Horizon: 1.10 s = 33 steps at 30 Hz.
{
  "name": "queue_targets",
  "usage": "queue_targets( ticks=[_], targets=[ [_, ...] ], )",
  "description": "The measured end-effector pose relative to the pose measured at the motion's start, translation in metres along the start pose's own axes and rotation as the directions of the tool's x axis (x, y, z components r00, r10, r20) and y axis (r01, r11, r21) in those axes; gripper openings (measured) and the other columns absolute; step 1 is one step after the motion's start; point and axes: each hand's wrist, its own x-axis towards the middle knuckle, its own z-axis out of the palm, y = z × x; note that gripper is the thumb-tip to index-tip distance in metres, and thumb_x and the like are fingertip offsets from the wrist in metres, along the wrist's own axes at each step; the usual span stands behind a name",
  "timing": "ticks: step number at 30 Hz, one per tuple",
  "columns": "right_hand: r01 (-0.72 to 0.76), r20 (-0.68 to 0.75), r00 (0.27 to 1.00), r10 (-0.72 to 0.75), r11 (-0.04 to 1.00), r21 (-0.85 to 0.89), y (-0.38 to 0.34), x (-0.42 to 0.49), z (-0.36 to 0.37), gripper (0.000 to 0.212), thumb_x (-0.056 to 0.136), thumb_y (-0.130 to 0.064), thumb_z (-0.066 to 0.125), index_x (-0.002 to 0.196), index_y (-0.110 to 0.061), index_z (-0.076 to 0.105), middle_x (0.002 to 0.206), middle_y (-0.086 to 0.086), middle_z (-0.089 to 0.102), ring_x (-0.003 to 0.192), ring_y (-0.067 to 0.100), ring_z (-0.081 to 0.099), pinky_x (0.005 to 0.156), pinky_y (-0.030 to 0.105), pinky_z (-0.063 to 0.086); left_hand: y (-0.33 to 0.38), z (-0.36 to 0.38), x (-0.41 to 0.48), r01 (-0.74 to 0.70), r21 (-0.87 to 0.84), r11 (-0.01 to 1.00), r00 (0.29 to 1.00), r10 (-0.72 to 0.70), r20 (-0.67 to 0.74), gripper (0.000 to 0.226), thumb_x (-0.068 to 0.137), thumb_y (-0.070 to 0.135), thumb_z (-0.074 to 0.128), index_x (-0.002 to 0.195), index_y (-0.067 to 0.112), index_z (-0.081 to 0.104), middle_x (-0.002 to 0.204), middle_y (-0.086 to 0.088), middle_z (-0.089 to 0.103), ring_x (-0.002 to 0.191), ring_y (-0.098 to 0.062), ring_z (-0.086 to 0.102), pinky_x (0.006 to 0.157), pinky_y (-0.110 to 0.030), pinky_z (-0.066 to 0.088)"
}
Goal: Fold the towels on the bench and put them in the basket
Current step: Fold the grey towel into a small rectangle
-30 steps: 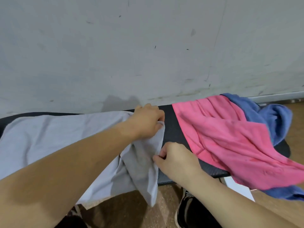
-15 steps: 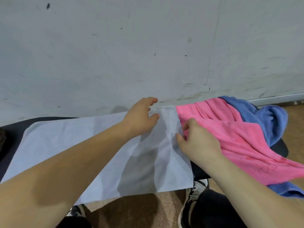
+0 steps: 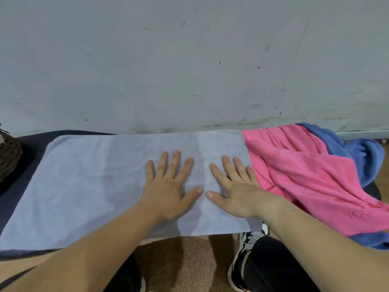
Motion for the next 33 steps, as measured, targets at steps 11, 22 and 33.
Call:
queue_targets(
  ticks=[11, 22, 33],
  targets=[
    [-0.094, -0.368, 0.910, 0.191, 0.959, 0.267, 0.049, -0.002, -0.022, 0.059, 0.098, -0.050, 0.055, 0.144, -0.014, 0.049, 0.138, 0.015, 0.053, 0.132, 0.036, 0.046, 0.113, 0.045, 0.037, 0.038, 0.005, -0.006, -0.240, -0.041, 0.970, 0.962, 0.232, -0.144, 0.080, 0.097, 0.071, 0.018, 0.164, 0.026, 0.022, 0.173, -0.010, 0.003, 0.160, -0.035, 0.005, 0.125, -0.063, 0.009],
    [-0.078, -0.508, 0.816, 0.278, 0.922, 0.379, 0.067, 0.000, -0.021, 0.031, 0.092, -0.044, 0.068, 0.098, -0.013, 0.072, 0.103, 0.010, 0.060, 0.096, 0.030, 0.058, 0.084, 0.041, 0.052, 0.122, 0.018, 0.000, -0.494, -0.128, 0.860, 0.808, 0.400, -0.433, 0.056, 0.072, 0.067, 0.073, 0.096, 0.017, 0.069, 0.104, 0.003, 0.060, 0.098, -0.025, 0.057, 0.081, -0.045, 0.042],
    [-0.203, -0.453, 0.780, 0.432, 0.859, 0.471, 0.057, 0.012, -0.032, 0.029, 0.090, -0.048, 0.070, 0.088, -0.019, 0.067, 0.084, 0.000, 0.070, 0.082, 0.026, 0.065, 0.065, 0.032, 0.050, 0.142, 0.023, -0.006, -0.339, -0.433, 0.836, 0.904, 0.162, -0.395, 0.018, 0.079, 0.040, 0.072, 0.074, 0.027, 0.060, 0.091, 0.015, 0.051, 0.095, -0.016, 0.051, 0.090, -0.040, 0.035]
  ],
)
